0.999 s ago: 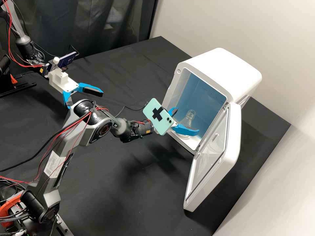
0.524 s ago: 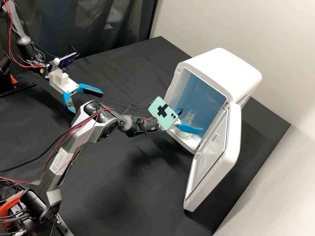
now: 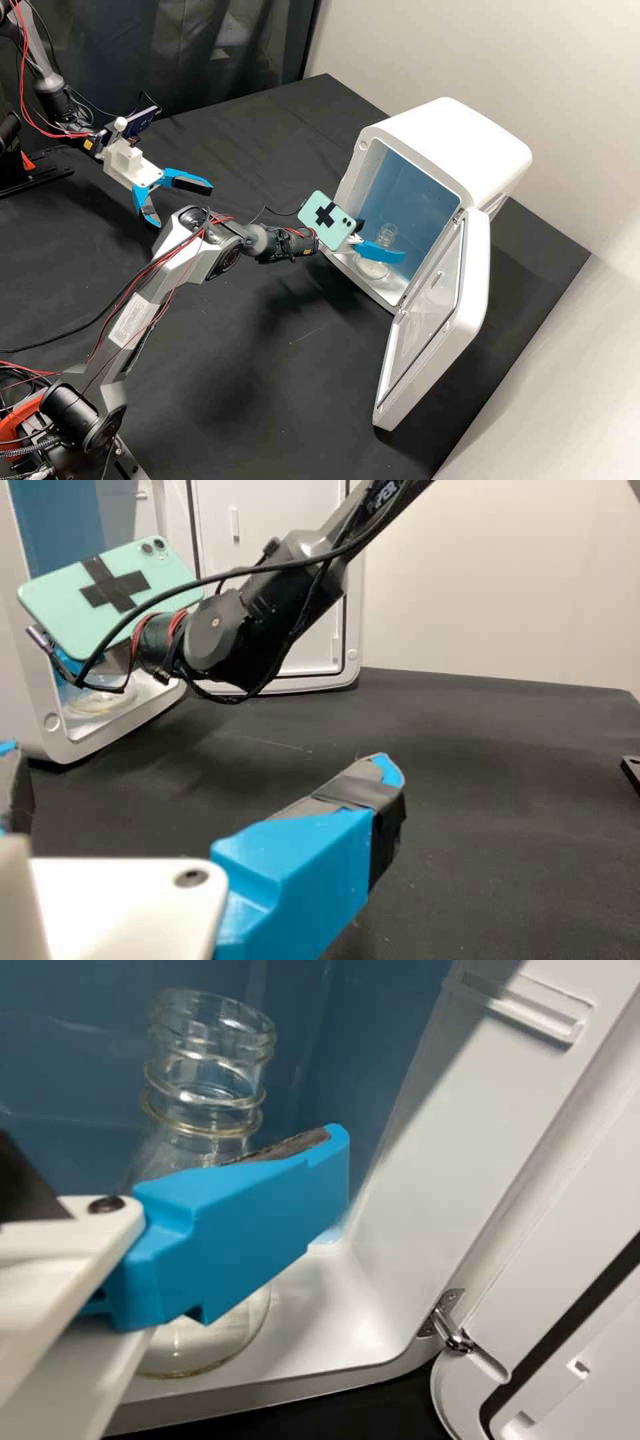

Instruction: Take the flask out of the incubator

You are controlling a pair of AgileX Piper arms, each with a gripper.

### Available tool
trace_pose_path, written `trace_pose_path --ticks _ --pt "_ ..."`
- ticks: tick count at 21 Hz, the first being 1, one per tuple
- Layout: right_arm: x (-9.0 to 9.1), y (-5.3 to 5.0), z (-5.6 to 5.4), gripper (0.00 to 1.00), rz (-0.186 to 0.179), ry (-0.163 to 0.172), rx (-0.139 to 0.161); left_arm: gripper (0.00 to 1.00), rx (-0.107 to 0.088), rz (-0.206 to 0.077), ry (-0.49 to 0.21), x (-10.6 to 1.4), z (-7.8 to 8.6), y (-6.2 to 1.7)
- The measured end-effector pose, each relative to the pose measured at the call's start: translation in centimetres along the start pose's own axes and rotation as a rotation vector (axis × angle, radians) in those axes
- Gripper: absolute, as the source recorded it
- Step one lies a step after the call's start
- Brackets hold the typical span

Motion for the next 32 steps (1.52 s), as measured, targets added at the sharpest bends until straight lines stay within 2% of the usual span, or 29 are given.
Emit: trace_pose_path --ticks 4,6,9,14,18,19,21,25,27,29,32 --pt "0.8 -0.4 -0.1 1.00 0.008 -0.019 -0.017 1.00 -0.002 0.003 0.005 0.0 0.0 0.02" --pt "1.0 -0.4 0.0 1.00 0.009 -0.024 -0.008 1.00 -0.005 0.005 0.010 0.0 -0.1 0.05" --pt "1.3 0.0 0.4 1.00 0.020 -0.039 0.004 1.00 -0.004 0.002 0.000 0.1 0.1 -0.01" --pt "2.3 1.0 1.9 1.00 0.044 -0.072 0.014 1.00 -0.001 0.000 -0.008 0.1 0.3 -0.06" --pt "2.8 1.2 1.9 1.00 0.020 -0.070 0.019 1.00 0.000 -0.003 -0.016 0.2 0.5 -0.11" --pt "2.9 1.1 2.0 0.00 0.015 -0.070 0.019 1.00 0.000 -0.003 -0.019 0.2 0.6 -0.12" --pt "3.0 1.2 2.2 0.00 0.007 -0.071 0.020 1.00 0.000 -0.003 -0.019 0.2 0.6 -0.12" --pt "3.1 1.2 2.6 0.00 -0.007 -0.045 0.060 1.00 0.001 -0.002 -0.019 0.2 0.6 -0.08" --pt "2.9 1.2 2.9 0.00 -0.011 -0.049 0.098 1.00 0.003 -0.002 -0.019 0.2 0.6 -0.08" --pt "2.9 1.2 3.1 0.00 -0.016 -0.054 0.128 1.00 0.020 -0.002 -0.019 0.2 0.6 -0.08" --pt "2.9 1.2 3.1 0.00 -0.019 -0.054 0.153 1.00 0.021 -0.002 -0.019 0.2 0.6 -0.08"
